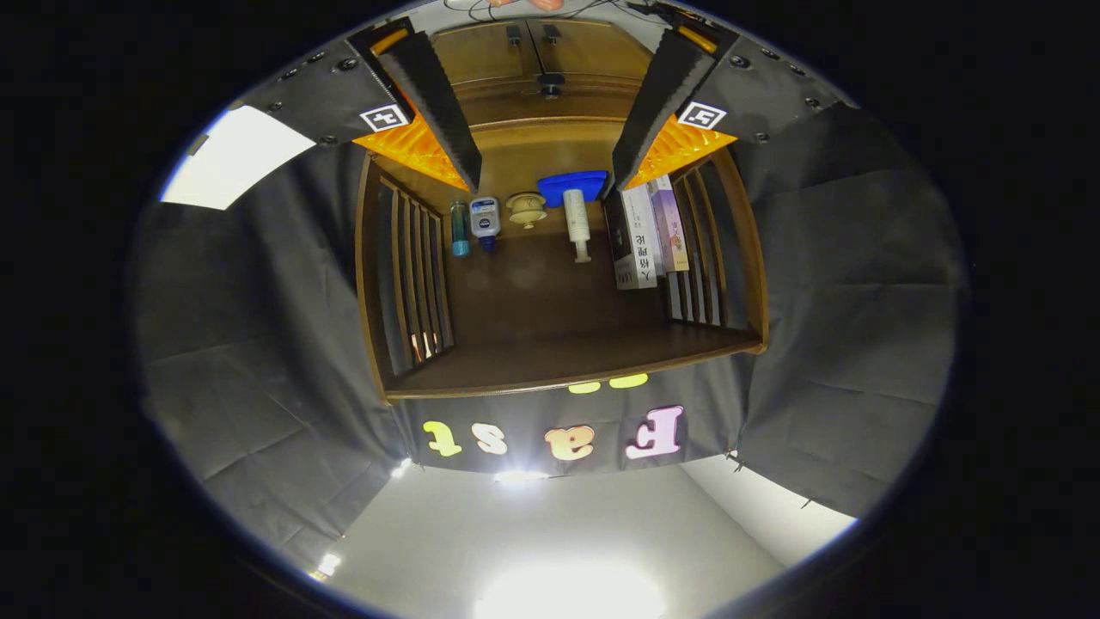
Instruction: Pull open the drawer, take out the items inside it, and place them on the countertop above the cabinet.
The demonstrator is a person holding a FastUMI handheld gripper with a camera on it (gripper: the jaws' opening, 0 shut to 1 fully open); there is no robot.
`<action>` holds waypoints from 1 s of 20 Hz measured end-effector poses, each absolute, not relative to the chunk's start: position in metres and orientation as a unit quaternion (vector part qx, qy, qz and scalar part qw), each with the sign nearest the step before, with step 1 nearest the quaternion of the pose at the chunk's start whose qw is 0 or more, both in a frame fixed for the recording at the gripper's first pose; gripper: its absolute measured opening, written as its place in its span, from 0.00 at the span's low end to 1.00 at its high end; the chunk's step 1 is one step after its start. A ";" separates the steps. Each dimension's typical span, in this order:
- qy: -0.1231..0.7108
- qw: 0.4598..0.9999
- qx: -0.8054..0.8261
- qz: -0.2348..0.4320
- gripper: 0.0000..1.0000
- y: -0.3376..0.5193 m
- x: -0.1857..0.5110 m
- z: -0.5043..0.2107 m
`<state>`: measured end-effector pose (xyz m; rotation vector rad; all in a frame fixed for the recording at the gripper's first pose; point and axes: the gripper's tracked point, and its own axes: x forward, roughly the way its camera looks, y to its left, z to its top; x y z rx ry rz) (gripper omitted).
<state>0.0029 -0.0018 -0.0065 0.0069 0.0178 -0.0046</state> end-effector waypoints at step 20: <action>0.102 0.995 -0.020 0.000 0.98 0.004 0.074 -0.144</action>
